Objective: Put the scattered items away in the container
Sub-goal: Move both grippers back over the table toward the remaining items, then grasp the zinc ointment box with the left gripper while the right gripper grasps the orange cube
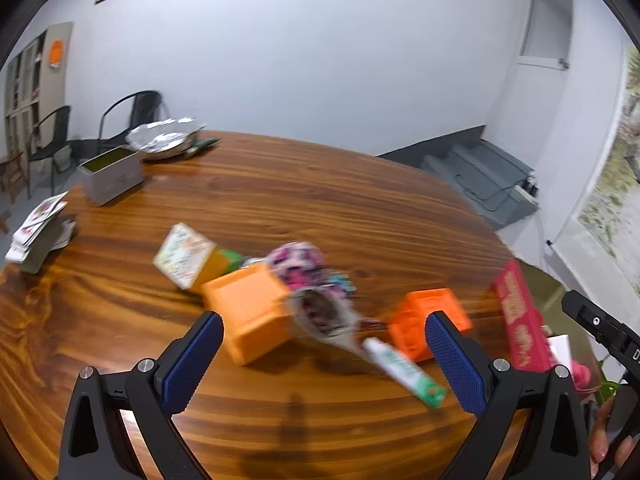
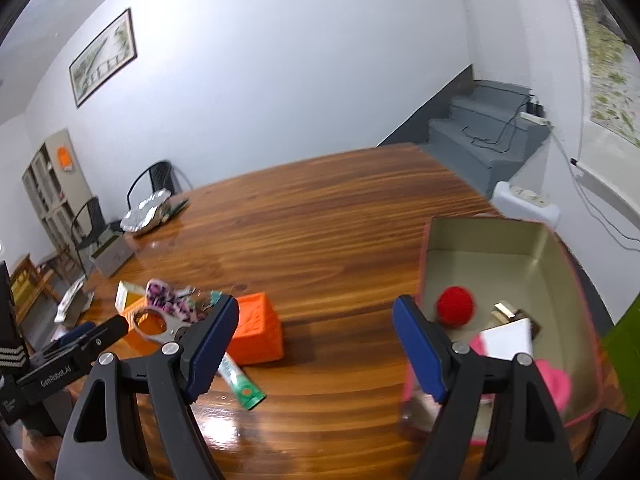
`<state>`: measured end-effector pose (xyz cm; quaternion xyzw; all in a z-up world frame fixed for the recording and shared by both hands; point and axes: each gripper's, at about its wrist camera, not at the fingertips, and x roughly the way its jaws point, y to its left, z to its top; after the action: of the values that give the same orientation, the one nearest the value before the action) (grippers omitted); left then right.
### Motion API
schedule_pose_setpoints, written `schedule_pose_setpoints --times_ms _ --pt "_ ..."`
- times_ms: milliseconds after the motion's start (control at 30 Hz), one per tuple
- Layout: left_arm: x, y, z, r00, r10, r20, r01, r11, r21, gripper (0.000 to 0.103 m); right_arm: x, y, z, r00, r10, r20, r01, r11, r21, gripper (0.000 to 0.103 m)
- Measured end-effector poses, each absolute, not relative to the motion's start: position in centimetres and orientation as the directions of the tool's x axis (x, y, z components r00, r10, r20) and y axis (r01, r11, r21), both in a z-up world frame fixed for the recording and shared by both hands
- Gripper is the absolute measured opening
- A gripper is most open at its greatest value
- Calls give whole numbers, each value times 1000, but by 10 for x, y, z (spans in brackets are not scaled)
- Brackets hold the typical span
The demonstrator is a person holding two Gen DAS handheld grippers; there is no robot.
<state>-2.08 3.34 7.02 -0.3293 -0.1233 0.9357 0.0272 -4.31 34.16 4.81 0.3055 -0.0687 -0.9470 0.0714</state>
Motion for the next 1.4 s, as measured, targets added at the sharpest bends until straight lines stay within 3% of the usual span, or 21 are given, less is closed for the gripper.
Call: schedule_pose_setpoints --times_ms 600,1400 --pt "-27 -39 36 -739 49 -671 147 -961 -232 102 -84 267 2 -705 -176 -687 187 -981 59 83" --pt "-96 -74 14 -694 -30 -720 135 -987 -89 102 -101 266 -17 -672 -180 -719 181 -980 76 83"
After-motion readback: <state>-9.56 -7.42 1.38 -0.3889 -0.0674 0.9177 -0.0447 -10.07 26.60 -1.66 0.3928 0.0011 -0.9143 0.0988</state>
